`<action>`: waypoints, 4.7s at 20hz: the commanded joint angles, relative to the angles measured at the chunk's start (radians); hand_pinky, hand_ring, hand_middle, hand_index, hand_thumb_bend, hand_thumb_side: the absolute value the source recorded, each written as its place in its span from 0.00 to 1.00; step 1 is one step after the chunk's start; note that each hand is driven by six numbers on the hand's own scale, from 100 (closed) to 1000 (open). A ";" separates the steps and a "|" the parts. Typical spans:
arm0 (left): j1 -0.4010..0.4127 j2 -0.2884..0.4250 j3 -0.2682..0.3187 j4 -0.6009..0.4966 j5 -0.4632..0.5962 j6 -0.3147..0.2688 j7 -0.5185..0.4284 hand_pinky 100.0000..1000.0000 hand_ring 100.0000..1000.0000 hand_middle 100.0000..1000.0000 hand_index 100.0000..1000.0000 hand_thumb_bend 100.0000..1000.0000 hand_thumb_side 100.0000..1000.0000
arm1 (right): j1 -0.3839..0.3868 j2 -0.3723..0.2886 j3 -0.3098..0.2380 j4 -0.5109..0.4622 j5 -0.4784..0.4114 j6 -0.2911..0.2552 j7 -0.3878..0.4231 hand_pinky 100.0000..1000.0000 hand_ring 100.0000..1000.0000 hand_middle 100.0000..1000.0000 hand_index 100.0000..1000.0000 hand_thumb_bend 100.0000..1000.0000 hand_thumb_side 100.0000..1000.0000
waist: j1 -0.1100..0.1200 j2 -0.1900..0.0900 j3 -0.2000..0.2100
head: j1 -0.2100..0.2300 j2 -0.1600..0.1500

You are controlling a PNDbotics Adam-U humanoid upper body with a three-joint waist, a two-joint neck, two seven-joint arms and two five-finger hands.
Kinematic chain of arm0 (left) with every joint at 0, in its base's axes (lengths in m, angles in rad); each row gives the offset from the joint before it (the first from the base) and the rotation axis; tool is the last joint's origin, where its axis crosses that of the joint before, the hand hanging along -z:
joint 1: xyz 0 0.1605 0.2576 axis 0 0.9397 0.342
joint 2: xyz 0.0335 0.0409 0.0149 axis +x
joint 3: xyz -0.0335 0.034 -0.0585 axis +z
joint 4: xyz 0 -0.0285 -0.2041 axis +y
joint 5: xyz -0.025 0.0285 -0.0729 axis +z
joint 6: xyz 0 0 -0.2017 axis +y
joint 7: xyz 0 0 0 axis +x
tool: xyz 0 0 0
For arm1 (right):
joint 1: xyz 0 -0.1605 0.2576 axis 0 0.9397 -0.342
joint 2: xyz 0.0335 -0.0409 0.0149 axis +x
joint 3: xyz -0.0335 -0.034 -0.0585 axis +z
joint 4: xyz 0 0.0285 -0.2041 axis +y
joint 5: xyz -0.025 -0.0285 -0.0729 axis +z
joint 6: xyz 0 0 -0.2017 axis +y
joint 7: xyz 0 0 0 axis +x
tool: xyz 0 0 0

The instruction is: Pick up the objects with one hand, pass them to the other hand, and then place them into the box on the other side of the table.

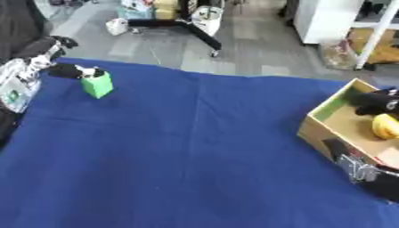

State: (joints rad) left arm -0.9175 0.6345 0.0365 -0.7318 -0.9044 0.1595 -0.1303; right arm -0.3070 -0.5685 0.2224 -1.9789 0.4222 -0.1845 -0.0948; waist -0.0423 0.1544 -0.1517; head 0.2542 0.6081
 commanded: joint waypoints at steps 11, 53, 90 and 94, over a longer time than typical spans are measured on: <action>-0.029 0.031 0.044 0.115 0.006 0.068 0.052 0.73 0.69 0.69 0.81 0.55 0.42 | 0.012 0.005 -0.006 -0.021 -0.018 0.009 -0.003 0.61 0.58 0.62 0.75 0.24 0.19 | 0.000 0.022 -0.035 | 0.033 -0.033; -0.010 0.040 0.036 0.054 0.060 0.086 0.205 0.79 0.76 0.77 0.86 0.63 0.41 | 0.026 0.003 0.003 -0.021 -0.036 0.017 0.011 0.60 0.59 0.61 0.74 0.20 0.20 | -0.002 0.021 -0.028 | 0.042 -0.046; 0.080 0.070 0.010 -0.250 0.540 0.016 0.173 0.57 0.43 0.40 0.56 0.03 0.08 | 0.008 -0.011 -0.006 -0.021 -0.040 -0.006 0.026 0.62 0.60 0.62 0.75 0.16 0.20 | 0.007 0.006 -0.004 | -0.010 -0.036; 0.139 0.088 -0.024 -0.434 0.718 0.017 0.120 0.58 0.43 0.40 0.55 0.03 0.09 | -0.018 -0.027 0.002 -0.021 -0.034 -0.019 0.036 0.63 0.61 0.62 0.76 0.17 0.20 | 0.012 -0.018 0.008 | -0.076 -0.016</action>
State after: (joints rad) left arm -0.7653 0.6773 0.0186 -1.1002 -0.2354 0.1767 0.0043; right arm -0.3122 -0.5625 0.2294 -1.9789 0.3824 -0.1961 -0.0605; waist -0.0421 0.1647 -0.1423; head 0.1949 0.5869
